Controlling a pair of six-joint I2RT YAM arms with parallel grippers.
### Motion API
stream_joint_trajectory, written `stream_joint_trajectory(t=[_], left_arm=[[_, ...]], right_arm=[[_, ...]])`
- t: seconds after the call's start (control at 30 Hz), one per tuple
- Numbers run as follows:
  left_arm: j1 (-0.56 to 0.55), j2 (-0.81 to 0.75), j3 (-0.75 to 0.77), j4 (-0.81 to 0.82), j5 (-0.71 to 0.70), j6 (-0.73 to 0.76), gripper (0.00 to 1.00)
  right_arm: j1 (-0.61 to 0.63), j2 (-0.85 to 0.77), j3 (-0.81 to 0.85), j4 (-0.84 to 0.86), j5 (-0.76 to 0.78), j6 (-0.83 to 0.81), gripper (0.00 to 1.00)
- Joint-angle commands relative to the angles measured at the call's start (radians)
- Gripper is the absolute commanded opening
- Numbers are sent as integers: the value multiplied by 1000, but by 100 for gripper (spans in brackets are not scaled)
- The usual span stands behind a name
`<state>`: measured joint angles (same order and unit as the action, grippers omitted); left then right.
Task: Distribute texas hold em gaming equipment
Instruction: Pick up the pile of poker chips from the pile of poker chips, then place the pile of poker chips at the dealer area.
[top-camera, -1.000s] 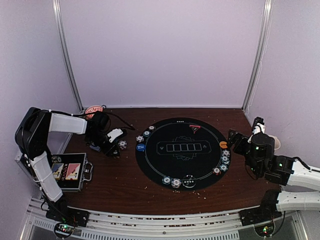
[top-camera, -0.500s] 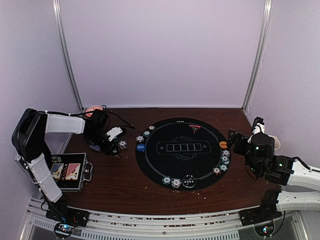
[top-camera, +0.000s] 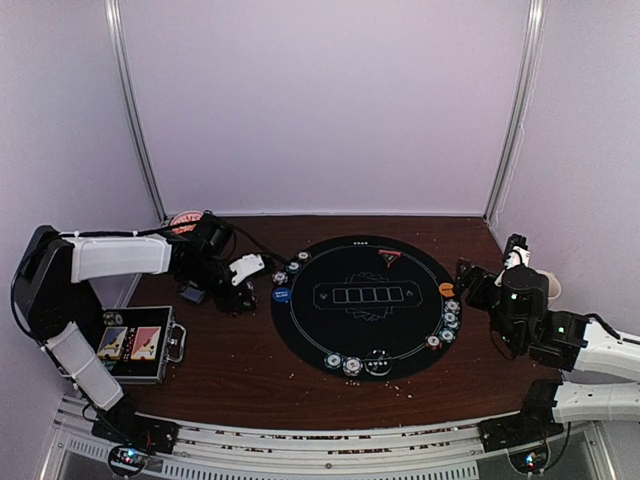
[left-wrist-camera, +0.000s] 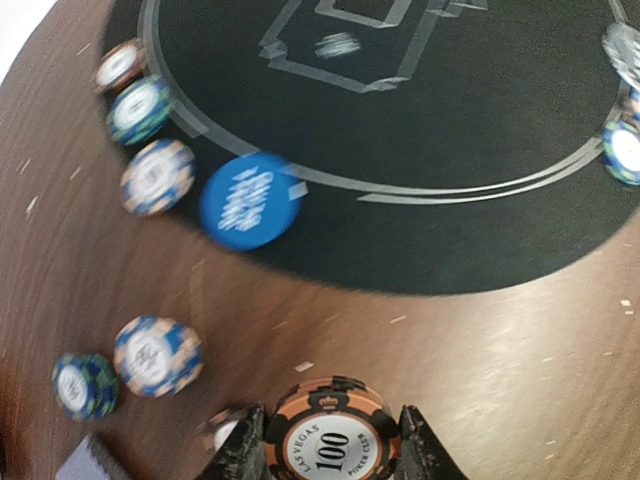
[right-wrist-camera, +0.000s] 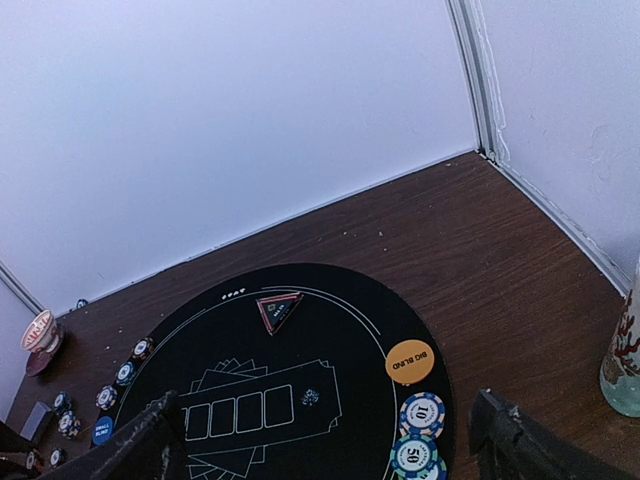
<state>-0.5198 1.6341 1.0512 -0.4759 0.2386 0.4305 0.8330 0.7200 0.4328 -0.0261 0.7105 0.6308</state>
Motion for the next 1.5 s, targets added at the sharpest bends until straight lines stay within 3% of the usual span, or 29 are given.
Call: stream_joint_trajectory(t=[0.0, 0.37, 0.7, 1.37, 1.47], left_arm=[[-109, -13, 22, -9, 33, 49, 5], [-321, 129, 127, -9, 128, 114, 5], [-391, 304, 269, -36, 150, 128, 5], [-424, 365, 246, -24, 96, 139, 6], [-425, 366, 241, -23, 94, 139, 10]], right_arm=[[-2, -5, 14, 4, 9, -13, 100], [-1, -10, 14, 2, 17, -18, 100], [-2, -11, 15, 1, 12, -20, 100], [-1, -12, 15, 4, 5, -22, 100], [-2, -10, 15, 4, 3, -23, 100]])
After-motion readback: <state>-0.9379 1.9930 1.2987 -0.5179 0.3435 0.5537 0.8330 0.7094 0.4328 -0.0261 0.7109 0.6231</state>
